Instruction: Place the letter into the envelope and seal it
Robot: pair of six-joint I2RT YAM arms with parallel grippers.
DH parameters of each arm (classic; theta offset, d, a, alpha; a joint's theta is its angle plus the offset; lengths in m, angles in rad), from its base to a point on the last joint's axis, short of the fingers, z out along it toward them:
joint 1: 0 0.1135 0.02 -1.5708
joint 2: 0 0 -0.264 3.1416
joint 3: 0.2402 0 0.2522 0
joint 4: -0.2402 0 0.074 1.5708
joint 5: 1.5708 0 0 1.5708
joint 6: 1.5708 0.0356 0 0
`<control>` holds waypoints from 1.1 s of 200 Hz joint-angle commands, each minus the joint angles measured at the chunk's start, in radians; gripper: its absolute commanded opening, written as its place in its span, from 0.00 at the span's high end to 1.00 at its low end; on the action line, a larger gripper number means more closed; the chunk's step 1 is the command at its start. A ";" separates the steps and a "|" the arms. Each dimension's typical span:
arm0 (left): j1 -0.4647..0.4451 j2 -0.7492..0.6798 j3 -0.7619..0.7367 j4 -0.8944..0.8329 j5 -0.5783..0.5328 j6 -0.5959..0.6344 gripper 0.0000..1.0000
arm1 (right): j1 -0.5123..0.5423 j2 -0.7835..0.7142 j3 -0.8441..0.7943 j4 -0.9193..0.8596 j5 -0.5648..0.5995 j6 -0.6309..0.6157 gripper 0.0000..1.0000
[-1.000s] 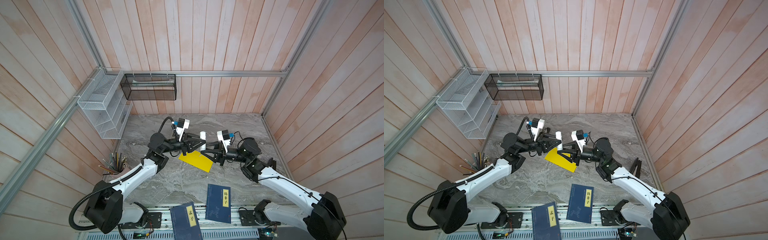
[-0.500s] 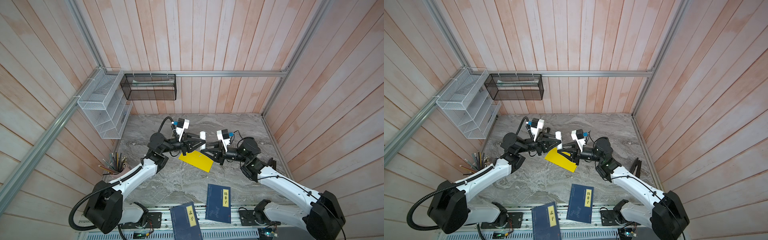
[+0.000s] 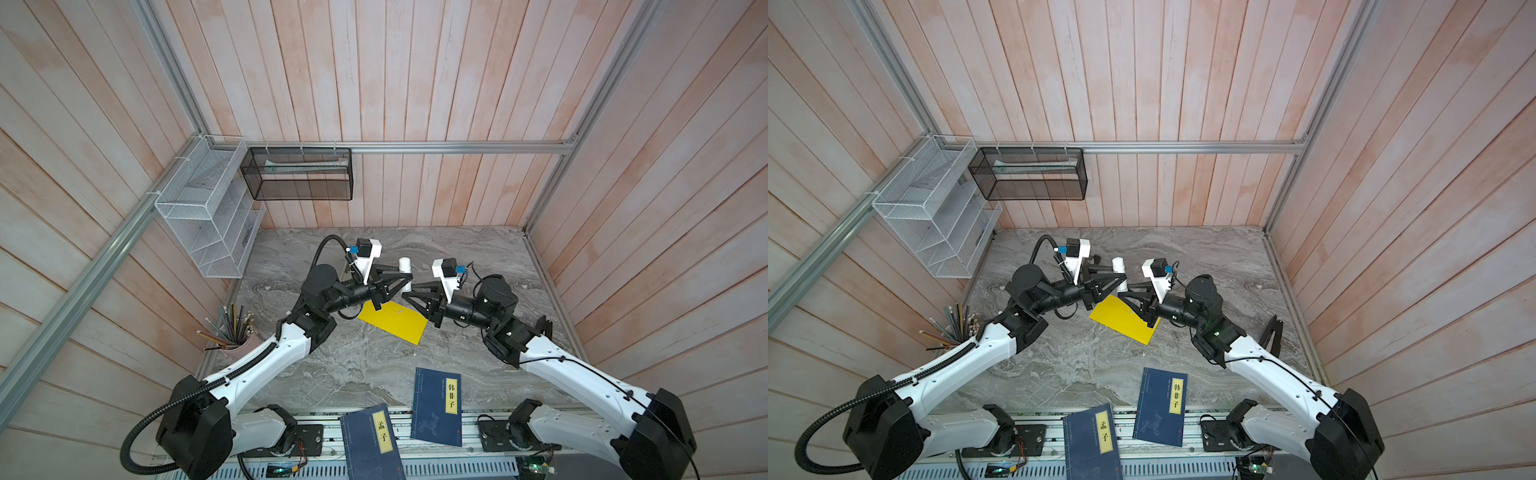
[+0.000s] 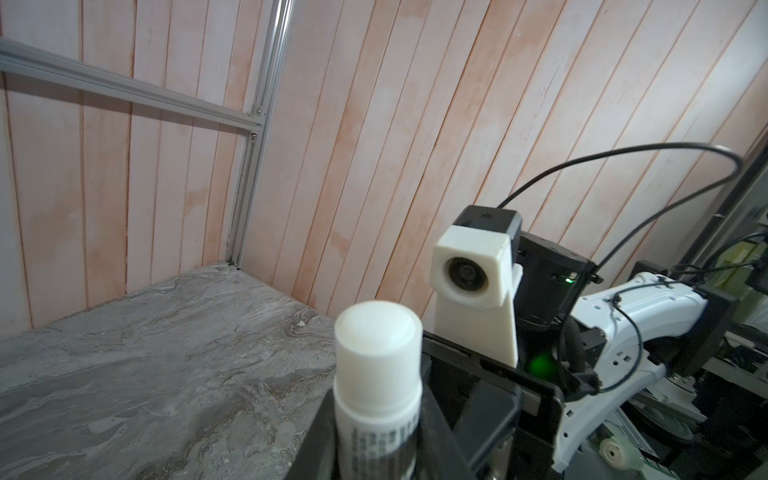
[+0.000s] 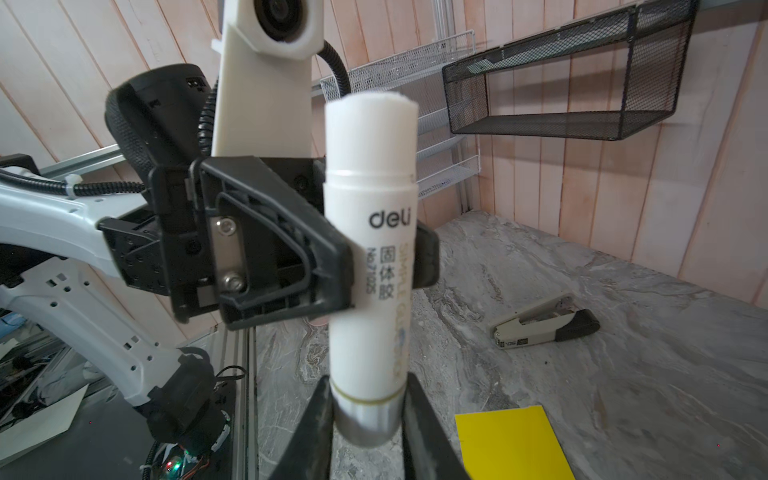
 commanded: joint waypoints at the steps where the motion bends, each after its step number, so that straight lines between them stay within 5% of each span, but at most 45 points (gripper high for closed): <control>1: -0.008 -0.024 0.027 -0.066 -0.110 0.068 1.00 | 0.019 -0.026 0.053 -0.072 0.217 -0.090 1.00; 106: -0.037 -0.050 0.003 -0.055 -0.289 0.097 1.00 | 0.233 0.025 0.115 -0.116 0.579 -0.243 1.00; 165: -0.037 -0.064 0.001 -0.079 -0.309 0.112 1.00 | 0.234 -0.016 0.103 -0.137 0.574 -0.247 0.58; 220: -0.037 -0.089 -0.004 -0.130 -0.297 0.140 1.00 | 0.008 -0.116 0.062 -0.331 0.535 -0.203 0.54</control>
